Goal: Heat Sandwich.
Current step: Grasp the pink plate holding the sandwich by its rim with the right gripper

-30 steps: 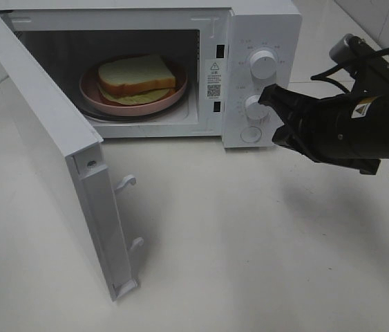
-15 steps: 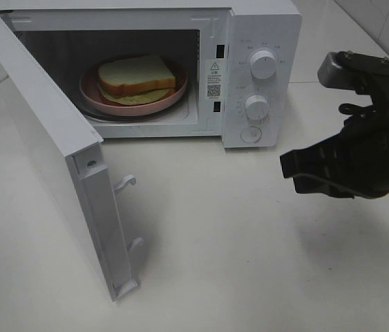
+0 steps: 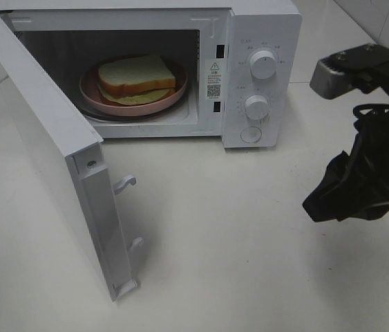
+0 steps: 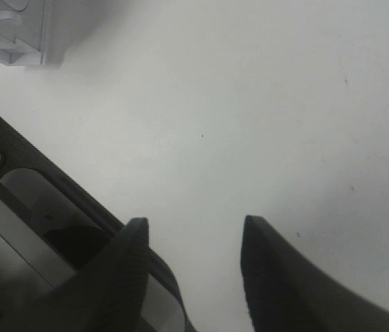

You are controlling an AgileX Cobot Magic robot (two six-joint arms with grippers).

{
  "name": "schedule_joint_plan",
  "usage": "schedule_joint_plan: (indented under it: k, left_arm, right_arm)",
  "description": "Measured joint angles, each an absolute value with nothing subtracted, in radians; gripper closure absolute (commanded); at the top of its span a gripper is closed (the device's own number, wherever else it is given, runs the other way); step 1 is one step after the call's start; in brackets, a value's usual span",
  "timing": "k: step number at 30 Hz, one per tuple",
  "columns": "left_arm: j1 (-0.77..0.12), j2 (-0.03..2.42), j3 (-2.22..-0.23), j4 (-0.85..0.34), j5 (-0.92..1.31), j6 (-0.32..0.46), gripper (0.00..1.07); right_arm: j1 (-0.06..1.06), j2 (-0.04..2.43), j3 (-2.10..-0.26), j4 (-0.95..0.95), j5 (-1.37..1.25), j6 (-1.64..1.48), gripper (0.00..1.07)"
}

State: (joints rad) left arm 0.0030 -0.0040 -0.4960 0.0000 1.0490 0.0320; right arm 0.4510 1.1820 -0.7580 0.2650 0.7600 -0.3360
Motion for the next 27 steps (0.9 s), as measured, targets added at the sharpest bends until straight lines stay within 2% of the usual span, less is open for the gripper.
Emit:
schedule_joint_plan:
  k: [6,8,9,10,14,17,21,27]
  left_arm:
    - [0.003,-0.004,-0.496,0.000,1.049,0.032,0.30]
    - [0.003,-0.004,-0.496,0.000,1.049,0.032,0.30]
    - [0.003,-0.004,-0.496,0.000,1.049,0.032,0.30]
    - [0.003,-0.004,-0.496,0.000,1.049,0.032,0.30]
    - [0.003,-0.004,-0.496,0.000,1.049,0.032,0.30]
    - [0.003,-0.004,-0.496,0.000,1.049,0.032,0.30]
    - [0.003,-0.004,-0.496,0.000,1.049,0.032,0.30]
    - [0.003,-0.004,-0.496,0.000,1.049,0.032,0.30]
  right_arm:
    - [0.451,1.182,-0.821,0.215,0.825,-0.455,0.49]
    - [0.451,1.181,-0.847,0.172,0.867,-0.584,0.46]
    - [0.451,1.180,-0.852,0.160,0.879,-0.621,0.41]
    - [0.451,1.180,-0.852,0.160,0.879,-0.621,0.41]
    - [0.451,1.177,-0.867,0.137,0.896,-0.739,0.26]
    - [0.451,1.177,-0.869,0.106,0.871,-0.770,0.26]
    - [0.451,1.177,-0.869,0.075,0.856,-0.832,0.31]
    - [0.451,1.179,-0.869,0.064,0.856,-1.079,0.33]
